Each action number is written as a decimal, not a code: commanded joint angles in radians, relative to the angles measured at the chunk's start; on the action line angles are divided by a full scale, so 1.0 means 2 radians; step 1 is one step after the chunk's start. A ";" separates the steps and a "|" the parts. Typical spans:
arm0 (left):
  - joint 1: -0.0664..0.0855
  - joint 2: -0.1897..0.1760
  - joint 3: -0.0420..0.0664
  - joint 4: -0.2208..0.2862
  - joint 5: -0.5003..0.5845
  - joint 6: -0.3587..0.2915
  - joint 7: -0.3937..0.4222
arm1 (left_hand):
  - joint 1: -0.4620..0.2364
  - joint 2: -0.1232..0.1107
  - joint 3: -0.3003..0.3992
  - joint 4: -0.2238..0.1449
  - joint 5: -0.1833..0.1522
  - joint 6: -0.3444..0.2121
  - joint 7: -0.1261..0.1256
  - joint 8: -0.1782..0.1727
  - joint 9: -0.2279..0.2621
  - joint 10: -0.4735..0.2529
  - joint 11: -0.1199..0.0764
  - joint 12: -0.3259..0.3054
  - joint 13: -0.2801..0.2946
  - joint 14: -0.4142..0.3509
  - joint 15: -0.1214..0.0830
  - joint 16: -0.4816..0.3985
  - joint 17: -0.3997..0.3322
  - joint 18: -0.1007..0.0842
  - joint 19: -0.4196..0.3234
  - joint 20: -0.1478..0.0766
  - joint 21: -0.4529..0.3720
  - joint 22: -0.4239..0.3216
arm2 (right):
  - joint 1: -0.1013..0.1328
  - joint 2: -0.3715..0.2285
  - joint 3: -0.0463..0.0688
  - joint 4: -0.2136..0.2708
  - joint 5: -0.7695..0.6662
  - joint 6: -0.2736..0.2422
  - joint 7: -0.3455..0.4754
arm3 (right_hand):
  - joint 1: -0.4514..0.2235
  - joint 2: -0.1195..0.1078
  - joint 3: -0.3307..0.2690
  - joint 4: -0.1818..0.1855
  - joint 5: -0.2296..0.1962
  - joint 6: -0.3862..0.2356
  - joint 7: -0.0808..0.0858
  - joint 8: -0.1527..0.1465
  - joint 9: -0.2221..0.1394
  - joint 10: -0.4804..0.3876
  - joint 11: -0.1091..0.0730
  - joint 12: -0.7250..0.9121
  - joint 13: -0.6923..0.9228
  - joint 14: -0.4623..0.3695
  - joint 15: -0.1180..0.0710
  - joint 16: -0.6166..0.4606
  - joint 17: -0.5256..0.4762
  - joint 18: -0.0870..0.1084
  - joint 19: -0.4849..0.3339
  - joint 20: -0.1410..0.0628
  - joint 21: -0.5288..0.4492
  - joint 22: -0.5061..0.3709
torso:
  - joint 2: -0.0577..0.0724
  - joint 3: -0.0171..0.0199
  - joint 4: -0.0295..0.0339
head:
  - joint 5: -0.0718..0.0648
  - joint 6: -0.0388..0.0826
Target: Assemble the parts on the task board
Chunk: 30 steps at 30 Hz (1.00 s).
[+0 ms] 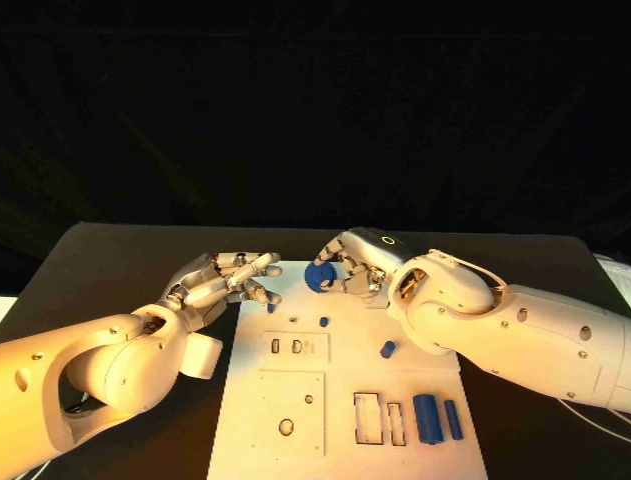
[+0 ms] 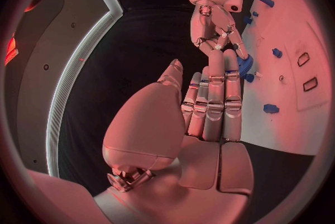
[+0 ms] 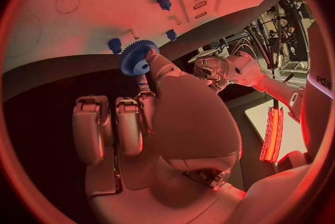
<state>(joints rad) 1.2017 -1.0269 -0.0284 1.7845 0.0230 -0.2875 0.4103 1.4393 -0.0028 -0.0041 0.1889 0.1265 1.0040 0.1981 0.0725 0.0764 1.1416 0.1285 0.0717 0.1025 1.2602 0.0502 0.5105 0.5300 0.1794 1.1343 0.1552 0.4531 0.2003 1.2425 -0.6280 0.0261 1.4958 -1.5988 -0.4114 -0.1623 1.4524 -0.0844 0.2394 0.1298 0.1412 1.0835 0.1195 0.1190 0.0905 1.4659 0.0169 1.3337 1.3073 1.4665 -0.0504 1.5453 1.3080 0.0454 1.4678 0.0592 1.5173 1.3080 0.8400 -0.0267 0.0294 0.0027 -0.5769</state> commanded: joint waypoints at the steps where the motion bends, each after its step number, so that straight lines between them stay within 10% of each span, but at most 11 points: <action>1: 0.000 0.001 0.000 0.001 0.001 0.012 0.002 | 0.001 0.003 0.000 -0.004 -0.001 -0.002 0.000 -0.003 -0.001 -0.005 0.000 -0.003 0.001 -0.003 -0.001 0.003 0.001 0.001 -0.004 -0.002 0.002 0.001 | -0.002 0.009 -0.002 -0.010 -0.011 0.015 0.005 | -0.005 -0.002 0.006 0.002 0.002 0.027 -0.012 -0.001 0.016 0.006 -0.003 -0.003 0.047 0.048 -0.003 0.001 0.113 -0.009 0.021 -0.004 0.002 0.072 | 0.000 0.0000 -0.0007 | 0.002 -0.002; 20: 0.000 0.002 0.000 0.000 0.001 0.012 0.002 | 0.001 0.003 0.000 -0.004 -0.001 -0.003 0.000 -0.004 -0.001 -0.006 0.000 -0.004 0.000 -0.004 -0.001 0.003 0.001 0.001 -0.004 -0.001 0.002 0.001 | -0.007 0.024 -0.006 -0.030 -0.017 0.049 -0.003 | -0.023 -0.010 0.007 0.004 0.005 0.024 -0.010 -0.007 0.017 0.003 -0.001 -0.011 0.043 0.047 -0.001 -0.001 0.110 -0.009 0.020 -0.002 0.001 0.071 | 0.000 0.0005 -0.0022 | 0.002 -0.004; 30: 0.000 0.003 0.000 -0.001 0.001 0.013 -0.001 | 0.001 0.003 0.000 -0.004 -0.001 -0.003 0.000 -0.004 -0.001 -0.006 0.000 -0.004 0.000 -0.004 -0.001 0.003 0.001 0.001 -0.005 -0.001 0.002 0.001 | -0.007 0.026 -0.007 -0.035 -0.016 0.040 -0.002 | -0.052 -0.028 -0.005 0.015 -0.012 -0.031 0.008 -0.030 0.006 -0.016 0.013 -0.053 0.018 0.045 0.011 -0.007 0.101 -0.007 0.016 0.007 -0.003 0.063 | 0.000 0.0000 -0.0014 | 0.001 -0.004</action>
<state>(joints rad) 1.2017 -1.0227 -0.0283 1.7817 0.0231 -0.2832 0.4072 1.4393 -0.0028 -0.0037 0.1886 0.1265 1.0040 0.1981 0.0686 0.0764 1.1344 0.1284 0.0659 0.1024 1.2602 0.0503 0.5106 0.5314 0.1793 1.1307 0.1515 0.4531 0.2010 1.2300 -0.5765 0.0137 1.4281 -1.6171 -0.3406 -0.1635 1.3466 -0.1269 0.2368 0.1619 0.1272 1.0388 0.1325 0.0640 0.1154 1.4400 0.0431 1.2336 1.3079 1.4662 -0.0375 1.5374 1.3077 0.0456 1.4644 0.0670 1.5172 1.3076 0.8389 -0.0260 0.0262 0.0063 -0.5859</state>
